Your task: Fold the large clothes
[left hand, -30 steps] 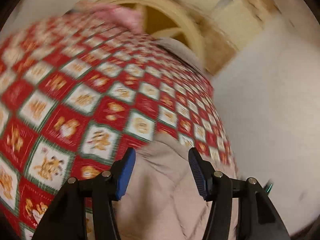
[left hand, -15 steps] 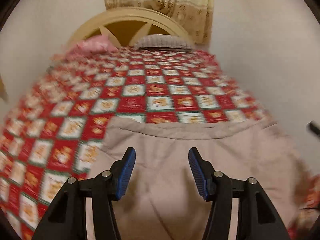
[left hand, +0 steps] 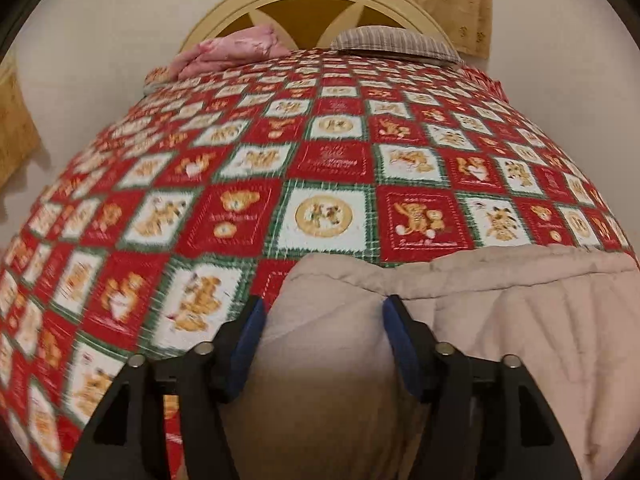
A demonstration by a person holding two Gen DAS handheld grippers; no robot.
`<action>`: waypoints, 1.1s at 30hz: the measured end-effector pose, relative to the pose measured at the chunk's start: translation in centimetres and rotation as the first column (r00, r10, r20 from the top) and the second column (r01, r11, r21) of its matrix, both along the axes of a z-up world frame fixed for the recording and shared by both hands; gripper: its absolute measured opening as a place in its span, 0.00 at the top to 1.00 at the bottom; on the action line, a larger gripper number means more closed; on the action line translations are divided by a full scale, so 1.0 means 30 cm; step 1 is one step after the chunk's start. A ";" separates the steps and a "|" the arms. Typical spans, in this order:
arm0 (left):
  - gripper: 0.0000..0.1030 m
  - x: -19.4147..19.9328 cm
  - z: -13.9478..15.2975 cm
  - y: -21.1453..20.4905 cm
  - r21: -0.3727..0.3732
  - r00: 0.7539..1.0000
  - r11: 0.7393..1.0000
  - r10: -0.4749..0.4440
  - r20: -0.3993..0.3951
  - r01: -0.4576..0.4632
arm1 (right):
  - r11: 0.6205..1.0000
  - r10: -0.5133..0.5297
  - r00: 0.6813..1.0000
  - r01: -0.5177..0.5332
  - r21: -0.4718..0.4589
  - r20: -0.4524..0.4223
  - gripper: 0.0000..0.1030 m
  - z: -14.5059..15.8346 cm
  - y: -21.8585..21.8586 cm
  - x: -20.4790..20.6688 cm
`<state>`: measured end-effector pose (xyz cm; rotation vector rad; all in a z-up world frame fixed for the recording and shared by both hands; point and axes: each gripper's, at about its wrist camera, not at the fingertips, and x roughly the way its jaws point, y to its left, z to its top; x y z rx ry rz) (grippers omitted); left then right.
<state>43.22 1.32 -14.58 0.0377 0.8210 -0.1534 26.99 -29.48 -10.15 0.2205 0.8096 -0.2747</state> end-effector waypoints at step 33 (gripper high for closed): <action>0.20 0.070 -0.086 0.053 -0.164 0.996 0.985 0.052 -0.067 -0.062 | 0.975 0.222 0.971 -0.223 -0.007 0.089 0.87 0.020 0.611 -0.015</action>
